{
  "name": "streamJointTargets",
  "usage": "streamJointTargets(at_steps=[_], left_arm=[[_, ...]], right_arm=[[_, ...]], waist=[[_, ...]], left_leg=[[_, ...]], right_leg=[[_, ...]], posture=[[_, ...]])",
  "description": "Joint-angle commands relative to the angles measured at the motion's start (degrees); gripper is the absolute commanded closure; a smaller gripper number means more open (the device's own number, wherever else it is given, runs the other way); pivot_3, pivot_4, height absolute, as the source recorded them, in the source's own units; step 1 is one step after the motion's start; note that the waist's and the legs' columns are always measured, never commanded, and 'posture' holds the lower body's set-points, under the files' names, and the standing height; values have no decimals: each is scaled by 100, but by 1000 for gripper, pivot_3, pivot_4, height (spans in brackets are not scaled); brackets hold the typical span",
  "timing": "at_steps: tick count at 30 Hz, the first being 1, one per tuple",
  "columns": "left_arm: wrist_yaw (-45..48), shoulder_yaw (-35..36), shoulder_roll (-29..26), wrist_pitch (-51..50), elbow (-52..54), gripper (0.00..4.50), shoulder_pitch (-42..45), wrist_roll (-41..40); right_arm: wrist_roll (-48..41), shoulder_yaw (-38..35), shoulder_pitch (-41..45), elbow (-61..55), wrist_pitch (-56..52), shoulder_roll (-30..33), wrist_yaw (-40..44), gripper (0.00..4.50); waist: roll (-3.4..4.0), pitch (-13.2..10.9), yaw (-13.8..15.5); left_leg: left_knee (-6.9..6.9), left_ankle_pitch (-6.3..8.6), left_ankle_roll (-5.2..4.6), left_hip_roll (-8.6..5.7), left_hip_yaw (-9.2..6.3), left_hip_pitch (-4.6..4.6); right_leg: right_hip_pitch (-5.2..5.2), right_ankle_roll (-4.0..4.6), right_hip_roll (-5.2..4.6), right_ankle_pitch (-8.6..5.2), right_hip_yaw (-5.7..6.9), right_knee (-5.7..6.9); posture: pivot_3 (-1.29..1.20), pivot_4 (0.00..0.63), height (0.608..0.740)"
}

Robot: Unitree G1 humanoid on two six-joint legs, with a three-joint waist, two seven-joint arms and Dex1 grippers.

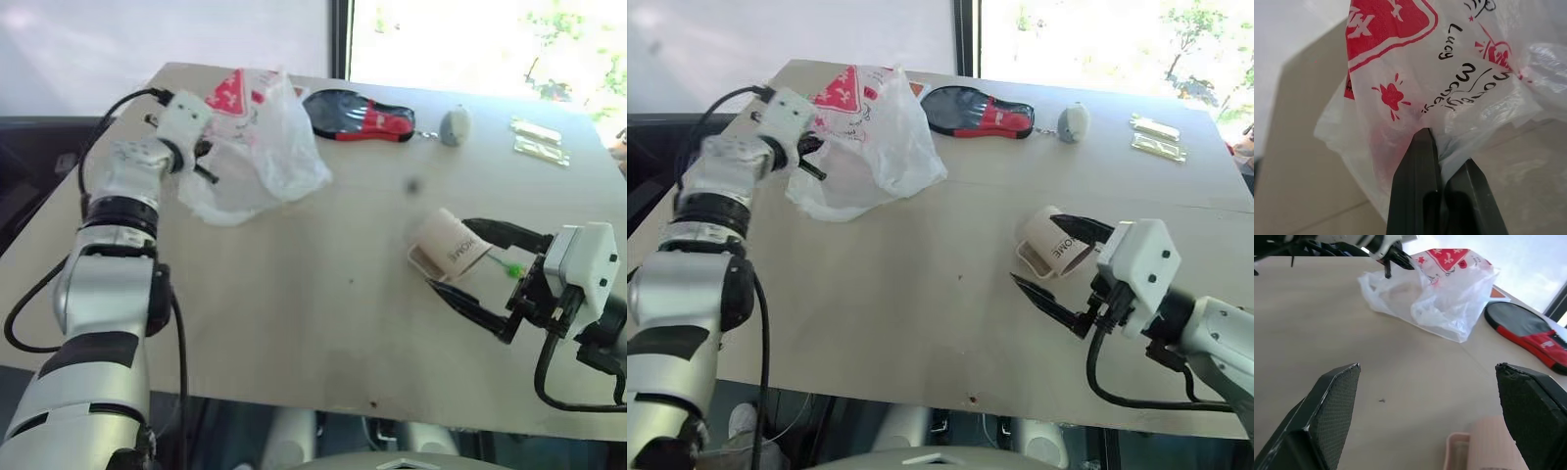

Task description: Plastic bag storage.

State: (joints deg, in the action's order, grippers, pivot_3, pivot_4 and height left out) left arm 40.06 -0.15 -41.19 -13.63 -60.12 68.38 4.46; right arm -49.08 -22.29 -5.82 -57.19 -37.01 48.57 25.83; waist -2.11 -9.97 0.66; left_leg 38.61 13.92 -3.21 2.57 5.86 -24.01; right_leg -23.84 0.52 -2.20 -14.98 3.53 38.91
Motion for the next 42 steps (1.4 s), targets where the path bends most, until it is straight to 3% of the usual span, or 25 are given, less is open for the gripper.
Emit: streamJointTargets(at_steps=[1, 4, 10, 20, 24, 28, 30, 34, 42], left_arm=[[599, 574, -211, -1952, 1846, 4478, -55, -910], [537, 984, -103, -3728, 3211, 4478, 16, -1621], [-17, 1180, 344, -4955, 4288, 4478, 58, -2111], [-676, 1223, 898, -5815, 5434, 4478, -129, -2565], [-943, 1298, 1104, -6100, 5763, 4500, -39, -2741], [-1176, 1425, 1239, -6352, 5947, 4500, -51, -2891], [-1246, 1446, 1253, -6433, 6051, 4500, -100, -2943], [-1328, 1612, 1301, -6753, 6205, 4500, -139, -3163], [-1401, 1534, 1220, -7018, 6477, 4500, -184, -3379]], right_arm=[[407, -154, -239, -66, -401, 117, -514, 0], [-542, -677, -864, -35, -919, 18, -736, 0], [-1293, -917, -1513, 314, -1377, -141, -1146, 0], [-348, 805, 794, 2289, -1301, -1441, -2235, 0], [-57, 1126, 1264, 2827, -1123, -1959, -2102, 1650], [-92, 1121, 1451, 2919, -1116, -2185, -1954, 3678], [-144, 1091, 1518, 2906, -1163, -2215, -1866, 4471], [-400, 1190, 1737, 2739, -1280, -2268, -1641, 4471], [-1116, 2052, 2484, 2337, -1992, -2548, -1396, 4471]], waist=[[0, 0, 11], [-6, 4, 44], [1, 9, 13], [10, 4, -86], [12, 4, -83], [12, 4, -83], [13, 3, -85], [14, 3, -90], [23, -3, -136]], left_leg=[[2, 0, 0, 0, -3, 0], [20, 0, 0, -2, -34, -22], [52, 1, -2, -2, -54, -7], [57, -5, 6, 1, -25, 25], [54, -5, 8, -2, -17, 17], [53, -3, 6, -9, -15, 13], [53, -4, 6, -8, -14, 13], [52, -4, 6, -8, -15, 16], [47, -4, 9, -6, -14, 22]], right_leg=[[3, 0, -1, 0, 0, 0], [6, -2, -3, -2, 23, -1], [37, -23, -1, -11, 30, 11], [23, -24, 3, -7, -9, 75], [8, -6, 2, 2, -18, 82], [7, -8, -2, 1, -24, 74], [7, -8, -2, 2, -24, 75], [8, -7, -3, 2, -23, 79], [6, -6, 0, 1, -25, 84]], posture=[[0, 150, 740], [0, 150, 740], [0, 150, 740], [0, 150, 740], [0, 150, 740], [0, 150, 740], [0, 150, 740], [0, 150, 740], [0, 150, 740]])
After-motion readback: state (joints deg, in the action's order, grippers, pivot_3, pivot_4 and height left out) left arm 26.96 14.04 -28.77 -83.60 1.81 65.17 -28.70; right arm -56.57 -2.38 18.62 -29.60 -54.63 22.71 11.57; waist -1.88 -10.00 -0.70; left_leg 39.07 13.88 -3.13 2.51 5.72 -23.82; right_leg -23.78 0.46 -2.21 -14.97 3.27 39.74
